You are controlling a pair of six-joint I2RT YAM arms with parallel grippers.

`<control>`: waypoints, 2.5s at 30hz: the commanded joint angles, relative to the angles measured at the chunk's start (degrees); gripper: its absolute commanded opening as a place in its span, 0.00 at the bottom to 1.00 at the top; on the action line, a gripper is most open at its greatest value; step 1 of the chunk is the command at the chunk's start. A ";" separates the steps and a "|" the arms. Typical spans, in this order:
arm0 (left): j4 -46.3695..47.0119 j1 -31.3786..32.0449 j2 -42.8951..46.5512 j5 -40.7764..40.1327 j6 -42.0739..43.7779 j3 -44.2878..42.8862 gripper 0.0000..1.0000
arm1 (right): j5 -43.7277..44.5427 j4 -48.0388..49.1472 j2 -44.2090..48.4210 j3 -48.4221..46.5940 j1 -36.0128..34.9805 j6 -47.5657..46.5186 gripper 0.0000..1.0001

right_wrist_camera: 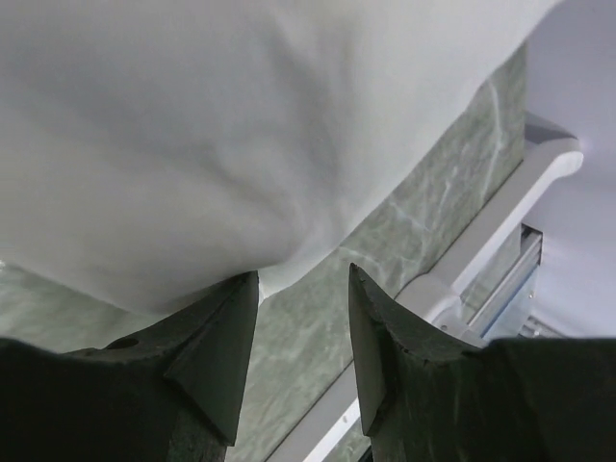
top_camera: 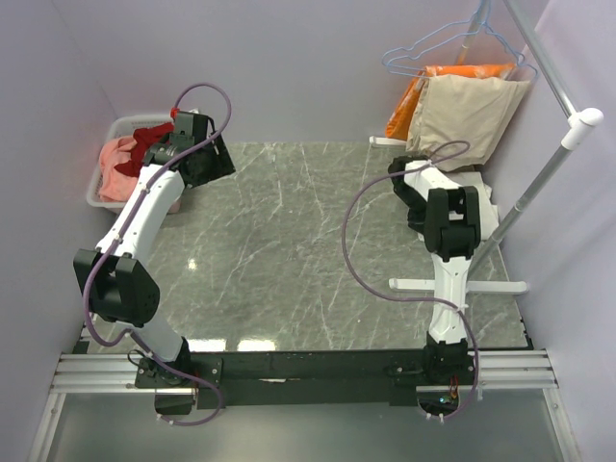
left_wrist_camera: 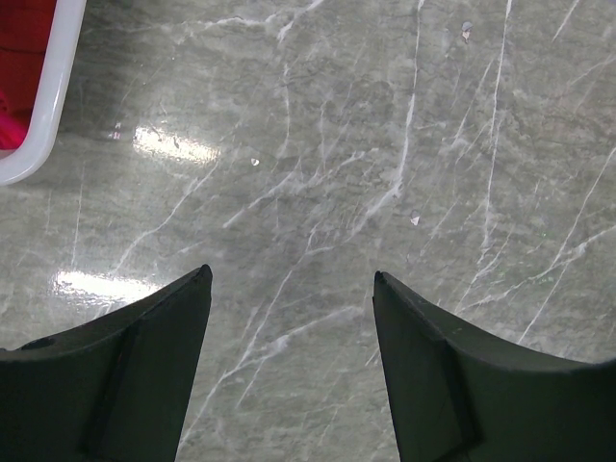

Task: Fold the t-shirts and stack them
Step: Neatly place the folded tshirt to the corner

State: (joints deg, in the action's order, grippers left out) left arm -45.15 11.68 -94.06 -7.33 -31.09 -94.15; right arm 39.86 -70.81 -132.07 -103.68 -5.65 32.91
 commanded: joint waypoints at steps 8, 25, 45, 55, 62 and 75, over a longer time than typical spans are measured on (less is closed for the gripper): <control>1.46 -0.26 2.92 0.83 0.24 0.10 0.74 | 0.31 0.84 4.54 1.55 3.63 5.50 0.48; 1.02 -0.26 5.03 0.21 -0.02 1.86 0.74 | -2.76 -2.15 -2.24 -10.86 3.28 4.71 0.44; 1.29 -0.26 4.33 0.13 -0.72 1.78 0.74 | -6.37 -1.09 -5.12 -19.45 1.70 -0.12 0.48; 0.67 -0.26 2.22 -0.22 -0.72 0.02 0.74 | -5.14 -2.66 -9.69 -22.35 2.05 -1.70 0.48; -0.12 -0.26 2.30 -0.67 -0.90 -0.60 0.74 | -3.65 -5.66 -14.35 -29.11 3.80 -1.44 0.48; -0.82 -0.26 3.71 -0.58 -2.48 -0.33 0.74 | -5.05 -4.87 -16.21 -33.70 6.71 1.20 0.45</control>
State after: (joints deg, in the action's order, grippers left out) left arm -45.54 11.64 -91.94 -7.38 -32.58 -92.01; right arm 33.58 -76.58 -147.57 -135.83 0.05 32.29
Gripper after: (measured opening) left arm 0.737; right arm 0.457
